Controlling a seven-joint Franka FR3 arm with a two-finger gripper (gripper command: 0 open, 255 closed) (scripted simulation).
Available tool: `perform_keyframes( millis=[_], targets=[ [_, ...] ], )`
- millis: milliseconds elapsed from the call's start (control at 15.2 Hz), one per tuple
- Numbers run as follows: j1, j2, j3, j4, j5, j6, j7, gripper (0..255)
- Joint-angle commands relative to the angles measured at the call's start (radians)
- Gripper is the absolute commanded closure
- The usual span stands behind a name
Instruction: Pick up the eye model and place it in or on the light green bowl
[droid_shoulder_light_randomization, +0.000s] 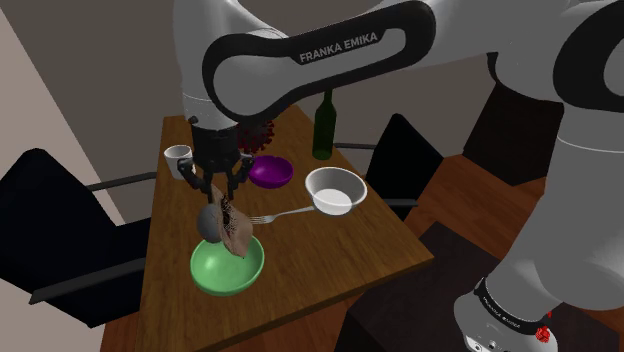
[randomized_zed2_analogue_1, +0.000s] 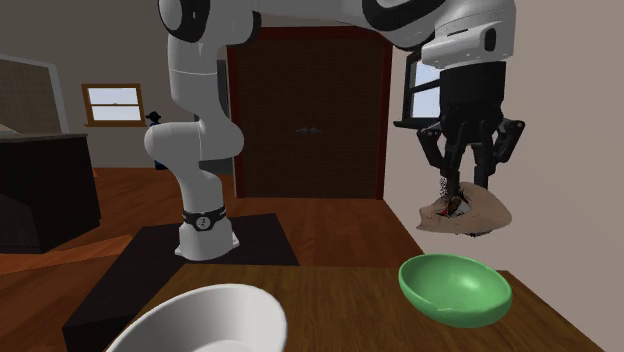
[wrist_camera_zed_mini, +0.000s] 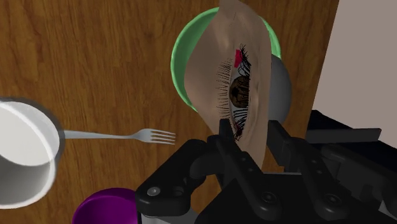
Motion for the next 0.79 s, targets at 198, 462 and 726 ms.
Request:
perform_keyframes(
  millis=[198,462,726],
  targets=[
    [-0.001,0.015,-0.005,-0.048,-0.009,0.062,0.003,255],
    [0.001,0.03,-0.009,-0.081,-0.019,0.109,0.007,255],
    [0.004,0.05,-0.014,-0.111,-0.03,0.156,0.013,255]
  ],
)
